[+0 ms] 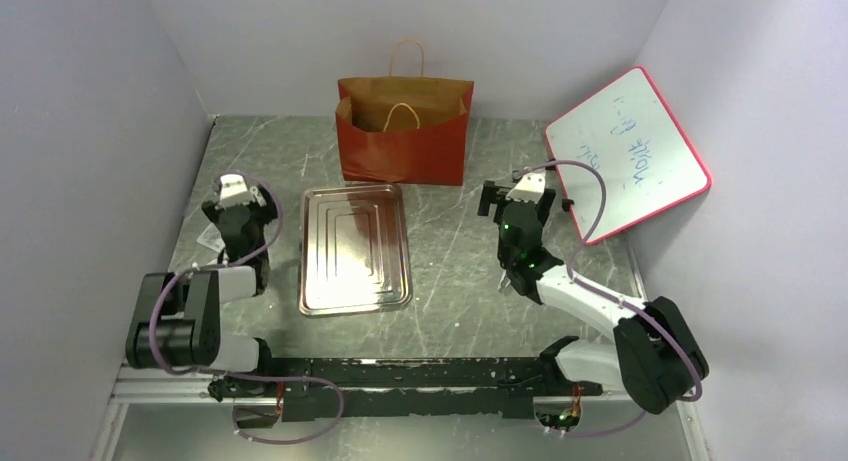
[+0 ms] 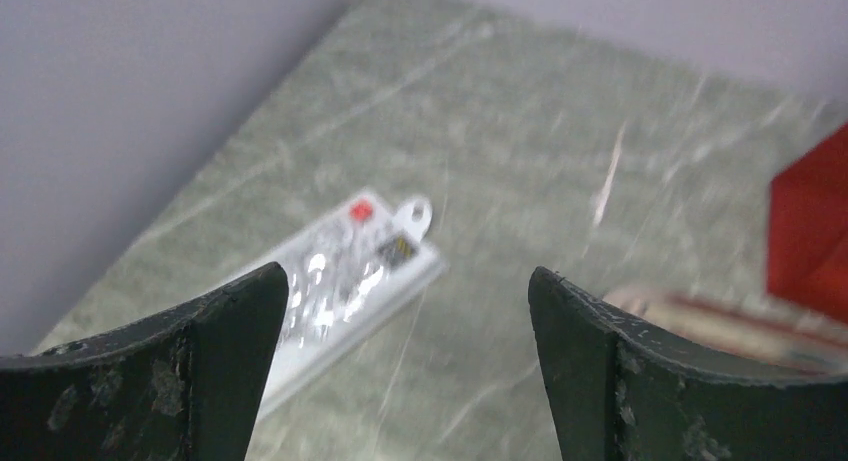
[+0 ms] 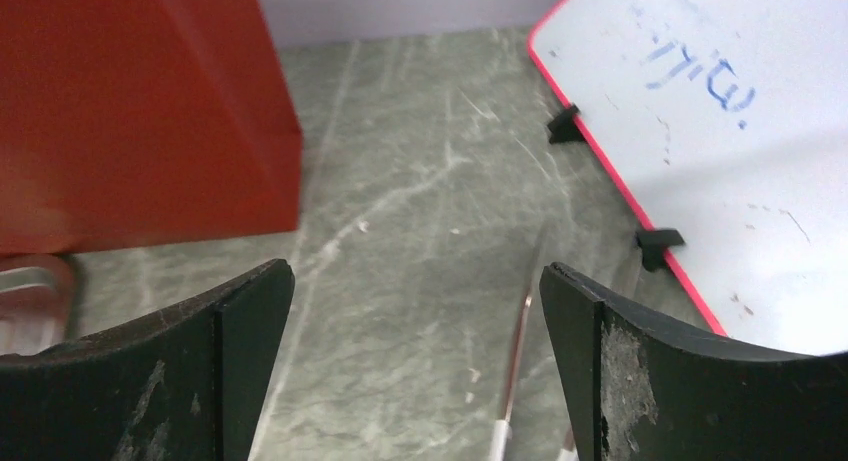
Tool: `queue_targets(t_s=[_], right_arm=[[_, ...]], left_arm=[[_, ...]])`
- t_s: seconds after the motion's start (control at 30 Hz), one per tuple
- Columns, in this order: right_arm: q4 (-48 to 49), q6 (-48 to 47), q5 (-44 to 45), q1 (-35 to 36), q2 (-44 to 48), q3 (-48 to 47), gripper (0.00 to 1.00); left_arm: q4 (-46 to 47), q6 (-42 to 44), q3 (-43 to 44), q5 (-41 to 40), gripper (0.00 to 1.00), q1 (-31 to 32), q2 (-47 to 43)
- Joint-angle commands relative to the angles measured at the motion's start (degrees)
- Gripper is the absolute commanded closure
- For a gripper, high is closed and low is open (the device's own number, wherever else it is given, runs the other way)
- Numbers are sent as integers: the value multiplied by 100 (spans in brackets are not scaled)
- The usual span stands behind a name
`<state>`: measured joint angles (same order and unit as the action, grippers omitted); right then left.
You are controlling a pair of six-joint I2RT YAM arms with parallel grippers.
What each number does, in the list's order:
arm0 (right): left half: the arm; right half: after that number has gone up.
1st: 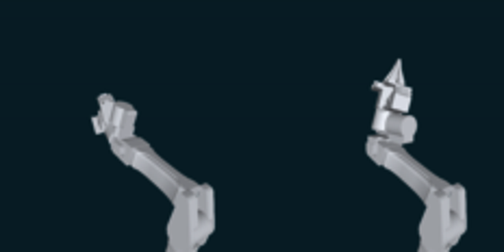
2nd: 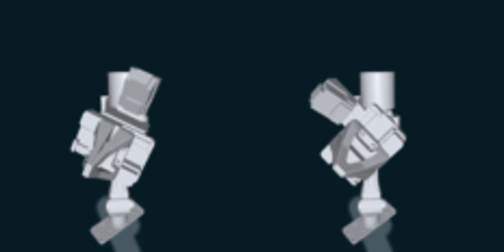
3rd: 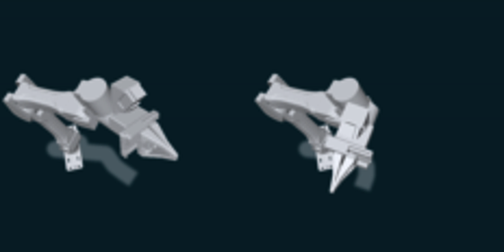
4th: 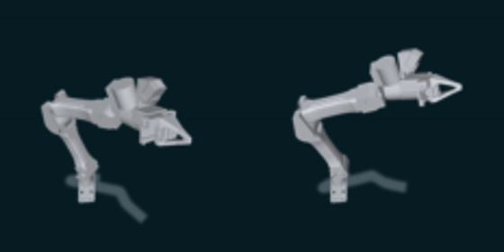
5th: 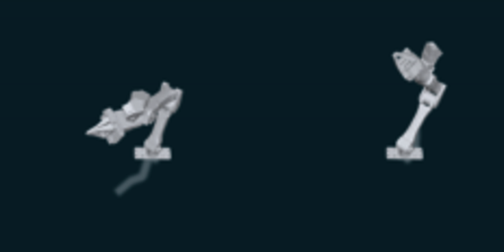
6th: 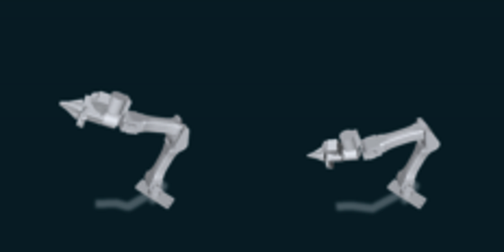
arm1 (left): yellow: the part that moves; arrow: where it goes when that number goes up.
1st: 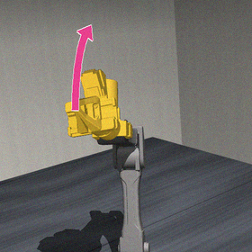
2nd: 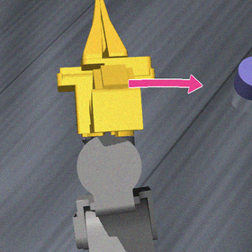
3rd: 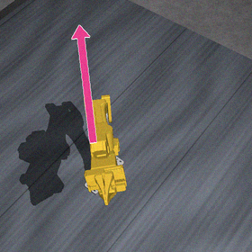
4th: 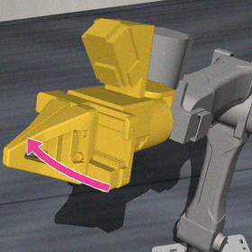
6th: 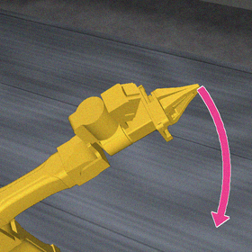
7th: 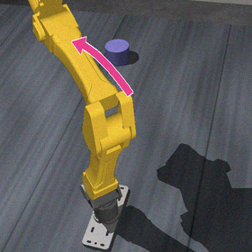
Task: Take the fake bread out of the paper bag
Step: Move the container to the center of the board.
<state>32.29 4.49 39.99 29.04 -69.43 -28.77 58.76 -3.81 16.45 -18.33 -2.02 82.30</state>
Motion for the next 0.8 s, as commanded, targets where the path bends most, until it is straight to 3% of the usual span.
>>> queue_targets(t_s=[0.0,0.13,0.3,0.43,0.5,0.63,0.77], right_arm=[[685,-285,-64,228,404,-69,0],[791,-86,-1002,199,679,-60,0],[-337,394,-938,178,556,-812,0],[-868,632,-952,80,525,-985,0],[-1386,829,-429,69,387,-1161,0],[-3027,1952,999,36,-21,-1647,0],[-4135,2790,1265,40,-260,-1802,0]], left_arm=[[-1564,-1191,756,-336,5,8,-908],[-2026,-1885,1113,1071,5,-68,-1505],[-2921,-1917,1573,1724,5,71,-1736],[-3878,-1429,2022,890,5,841,-1887],[-4365,-1356,2247,368,5,1325,-1870],[-5406,-1640,2645,-347,5,2033,-1579],[-6328,-2224,2990,-626,5,2310,-1291]])
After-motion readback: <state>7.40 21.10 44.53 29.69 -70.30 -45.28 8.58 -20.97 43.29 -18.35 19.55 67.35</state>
